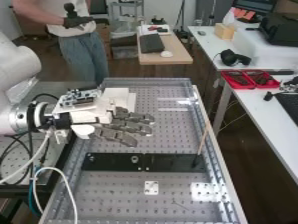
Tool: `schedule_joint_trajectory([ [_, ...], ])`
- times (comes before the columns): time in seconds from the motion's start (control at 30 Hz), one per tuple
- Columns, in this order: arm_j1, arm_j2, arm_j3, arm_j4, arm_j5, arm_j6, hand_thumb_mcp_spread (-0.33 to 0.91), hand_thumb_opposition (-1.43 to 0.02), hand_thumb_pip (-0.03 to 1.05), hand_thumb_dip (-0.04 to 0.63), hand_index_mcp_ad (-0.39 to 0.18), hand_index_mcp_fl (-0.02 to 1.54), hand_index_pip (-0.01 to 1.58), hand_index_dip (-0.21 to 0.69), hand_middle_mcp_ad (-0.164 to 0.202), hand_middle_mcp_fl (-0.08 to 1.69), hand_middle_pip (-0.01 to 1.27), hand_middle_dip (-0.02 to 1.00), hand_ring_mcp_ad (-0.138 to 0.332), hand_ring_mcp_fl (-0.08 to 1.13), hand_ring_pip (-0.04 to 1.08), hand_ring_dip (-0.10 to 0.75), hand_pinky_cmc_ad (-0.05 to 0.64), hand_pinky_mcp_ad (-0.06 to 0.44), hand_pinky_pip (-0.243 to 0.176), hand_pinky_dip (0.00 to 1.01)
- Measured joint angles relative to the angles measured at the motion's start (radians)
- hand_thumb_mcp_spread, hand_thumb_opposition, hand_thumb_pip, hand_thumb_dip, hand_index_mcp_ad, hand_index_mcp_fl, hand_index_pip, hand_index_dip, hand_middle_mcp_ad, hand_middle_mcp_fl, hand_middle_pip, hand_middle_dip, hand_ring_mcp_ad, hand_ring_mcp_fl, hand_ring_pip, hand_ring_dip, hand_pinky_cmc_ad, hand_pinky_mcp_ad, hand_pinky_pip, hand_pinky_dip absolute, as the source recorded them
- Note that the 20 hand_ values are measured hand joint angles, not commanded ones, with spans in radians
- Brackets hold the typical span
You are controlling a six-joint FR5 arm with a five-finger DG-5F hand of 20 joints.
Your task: Grab the larger nut and place it in the white container
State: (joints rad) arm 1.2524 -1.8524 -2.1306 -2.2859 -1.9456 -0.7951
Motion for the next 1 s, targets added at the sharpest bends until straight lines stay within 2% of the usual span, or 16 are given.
schedule_joint_trajectory([
  [0.23, 0.099, 0.042, -0.002, -0.028, -0.064, 0.061, 0.32, -0.86, 0.75, 0.201, -0.052, 0.34, 1.52, 0.042, 0.075, 0.02, 0.12, 0.14, 0.148, 0.00, 0.23, 0.044, 0.297, 0.232, -0.110, 0.71],
  [0.43, 0.193, 0.065, -0.019, -0.042, -0.059, 0.086, 0.32, -0.86, 0.74, 0.202, -0.052, 0.34, 1.52, 0.047, 0.072, 0.02, 0.13, 0.15, 0.145, 0.00, 0.20, 0.059, 0.297, 0.216, -0.106, 0.67],
  [0.7, 0.346, 0.122, -0.075, -0.069, 0.080, 0.083, 0.32, -0.86, 0.74, 0.202, -0.052, 0.34, 1.52, 0.049, 0.075, 0.02, 0.12, 0.16, 0.148, 0.00, 0.18, 0.075, 0.297, 0.215, -0.105, 0.64],
  [1.0, 0.536, 0.170, -0.158, -0.082, 0.290, 0.077, 0.32, -0.86, 0.74, 0.202, -0.052, 0.34, 1.52, 0.051, 0.077, 0.02, 0.13, 0.17, 0.148, 0.00, 0.17, 0.082, 0.297, 0.215, -0.108, 0.62],
])
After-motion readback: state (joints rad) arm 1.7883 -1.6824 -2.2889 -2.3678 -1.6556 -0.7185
